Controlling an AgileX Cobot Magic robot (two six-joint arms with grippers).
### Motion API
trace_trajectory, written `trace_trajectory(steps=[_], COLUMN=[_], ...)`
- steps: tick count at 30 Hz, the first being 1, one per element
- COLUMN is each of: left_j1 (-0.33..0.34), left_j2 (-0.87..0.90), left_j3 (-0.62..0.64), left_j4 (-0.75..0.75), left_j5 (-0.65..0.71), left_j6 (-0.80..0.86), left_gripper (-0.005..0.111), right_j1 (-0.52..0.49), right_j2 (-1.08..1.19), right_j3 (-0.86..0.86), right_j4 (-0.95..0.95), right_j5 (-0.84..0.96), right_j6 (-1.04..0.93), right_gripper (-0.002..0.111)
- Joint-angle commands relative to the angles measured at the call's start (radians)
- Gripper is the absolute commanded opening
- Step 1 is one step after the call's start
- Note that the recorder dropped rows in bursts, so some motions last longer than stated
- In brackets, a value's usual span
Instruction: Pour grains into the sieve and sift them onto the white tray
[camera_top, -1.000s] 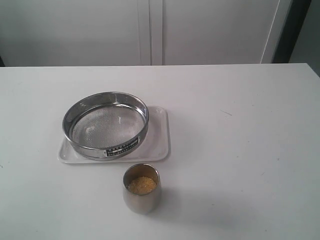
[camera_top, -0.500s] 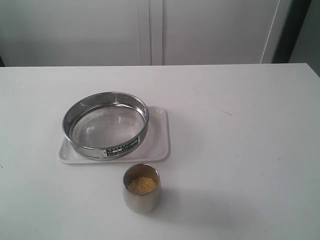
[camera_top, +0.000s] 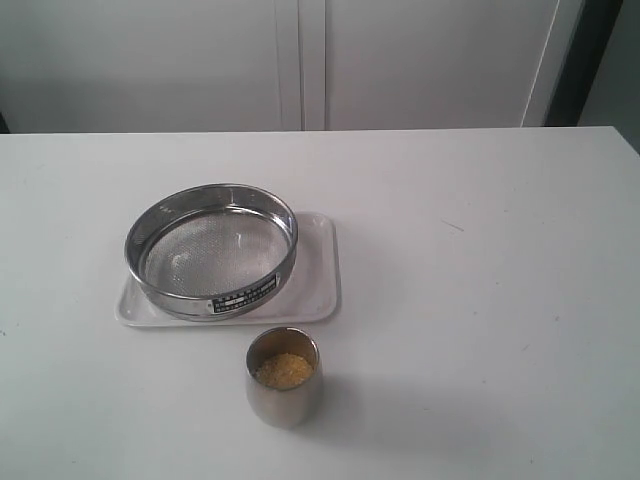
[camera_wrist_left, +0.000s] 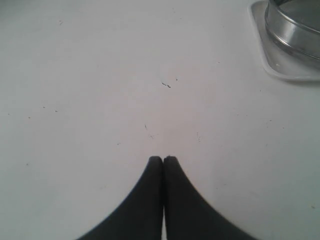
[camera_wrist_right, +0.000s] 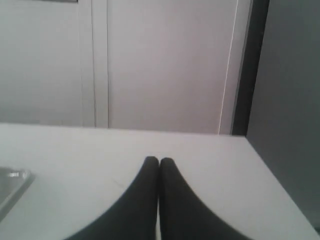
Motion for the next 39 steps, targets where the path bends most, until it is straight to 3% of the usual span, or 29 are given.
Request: trace_trajectory(steps=[1, 26, 39], left_j1=[0.000, 0.000, 0.000], left_j2=[-0.003, -0.003, -0.003], left_j3=[0.010, 0.010, 0.010], left_j4=[-0.004, -0.004, -0.004], left_j5=[0.009, 0.009, 0.009], left_j6=[-0.009, -0.009, -0.009], left_gripper=[0.000, 0.000, 0.000], right_j1=[-0.001, -0.001, -0.001], right_j2=[-0.005, -0.005, -0.005], right_j3=[0.006, 0.006, 0.006], right_j4=[-0.007, -0.005, -0.005], right_j5=[-0.159, -0.196, -0.310], right_j6=[-0.004, -0.004, -0.004], right_gripper=[0.000, 0.000, 0.000])
